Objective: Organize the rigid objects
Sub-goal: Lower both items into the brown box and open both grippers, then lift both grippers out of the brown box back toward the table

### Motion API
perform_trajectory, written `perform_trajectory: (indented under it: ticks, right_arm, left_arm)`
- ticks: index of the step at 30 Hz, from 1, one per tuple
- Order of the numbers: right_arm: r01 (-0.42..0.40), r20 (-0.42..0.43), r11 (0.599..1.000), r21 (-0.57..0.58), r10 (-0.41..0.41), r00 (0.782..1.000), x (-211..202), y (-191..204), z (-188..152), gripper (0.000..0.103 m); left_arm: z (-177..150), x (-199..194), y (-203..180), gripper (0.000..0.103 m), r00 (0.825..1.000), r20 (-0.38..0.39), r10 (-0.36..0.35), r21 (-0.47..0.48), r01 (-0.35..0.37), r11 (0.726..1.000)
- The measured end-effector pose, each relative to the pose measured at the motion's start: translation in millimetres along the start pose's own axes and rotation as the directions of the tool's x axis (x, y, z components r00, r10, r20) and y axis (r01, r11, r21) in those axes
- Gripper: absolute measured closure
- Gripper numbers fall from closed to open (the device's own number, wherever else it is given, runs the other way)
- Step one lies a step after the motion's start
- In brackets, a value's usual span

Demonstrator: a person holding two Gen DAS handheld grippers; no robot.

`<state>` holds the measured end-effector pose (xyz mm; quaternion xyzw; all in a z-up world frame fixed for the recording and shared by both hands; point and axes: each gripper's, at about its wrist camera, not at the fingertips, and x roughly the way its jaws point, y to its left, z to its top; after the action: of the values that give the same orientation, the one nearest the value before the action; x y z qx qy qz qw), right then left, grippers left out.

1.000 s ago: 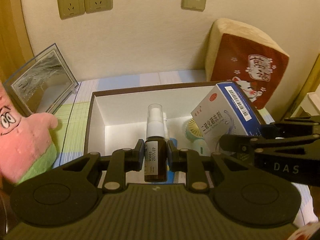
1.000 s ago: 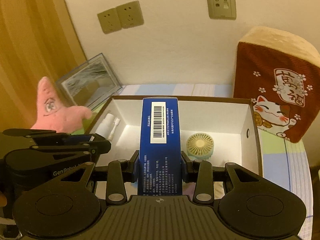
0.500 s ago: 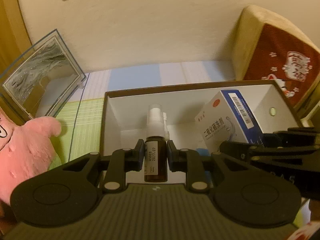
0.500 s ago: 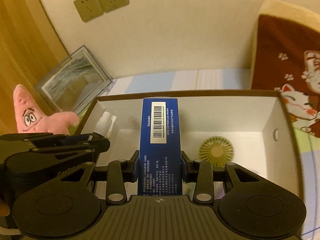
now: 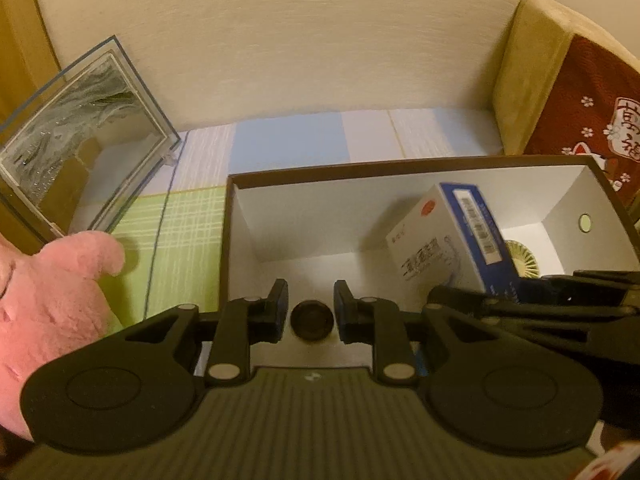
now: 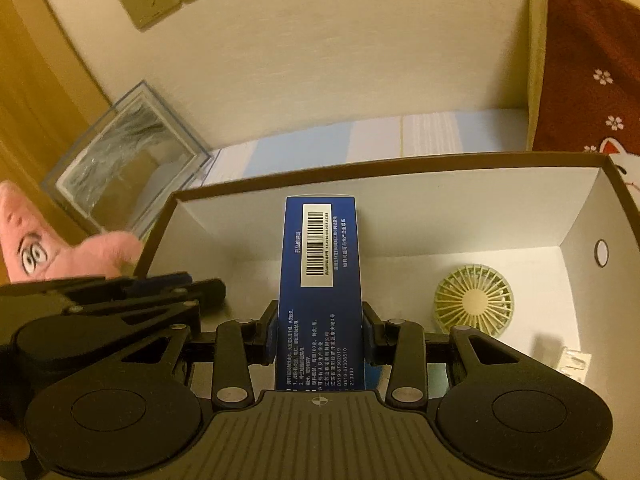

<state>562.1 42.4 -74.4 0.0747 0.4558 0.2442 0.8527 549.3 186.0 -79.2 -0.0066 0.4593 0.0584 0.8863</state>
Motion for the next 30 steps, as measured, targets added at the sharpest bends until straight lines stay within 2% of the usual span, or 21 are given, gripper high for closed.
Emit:
perform_trajectory:
  ticks: [3, 5, 7, 16, 30]
  right_arm:
    - [0.009, -0.007, 1.000, -0.016, -0.010, 1.000, 2, -3, -2, 0.053]
    - [0.012, -0.006, 0.999, -0.033, -0.012, 1.000, 1, -6, -4, 0.041]
    - [0.010, -0.001, 0.999, -0.037, -0.010, 1.000, -2, -9, -6, 0.037]
    - [0.012, 0.000, 0.998, -0.068, -0.012, 1.000, -21, -12, -13, 0.035]
    - [0.004, 0.039, 1.000, -0.015, -0.004, 0.999, -78, -24, -40, 0.035]
  left_arm:
    - [0, -1, 3, 0.068, 1.000, -0.005, 0.003, 0.008, -0.003, 1.000]
    - [-1, -2, 5, 0.066, 1.000, -0.006, -0.011, 0.006, 0.011, 1.000]
    - [-2, -4, 6, 0.065, 1.000, -0.007, -0.024, 0.000, 0.024, 1.000]
    - [-11, -19, 1, 0.063, 0.999, -0.006, -0.036, 0.003, 0.036, 0.999]
    - [-33, -74, -14, 0.063, 0.996, 0.033, -0.081, -0.008, 0.081, 0.997]
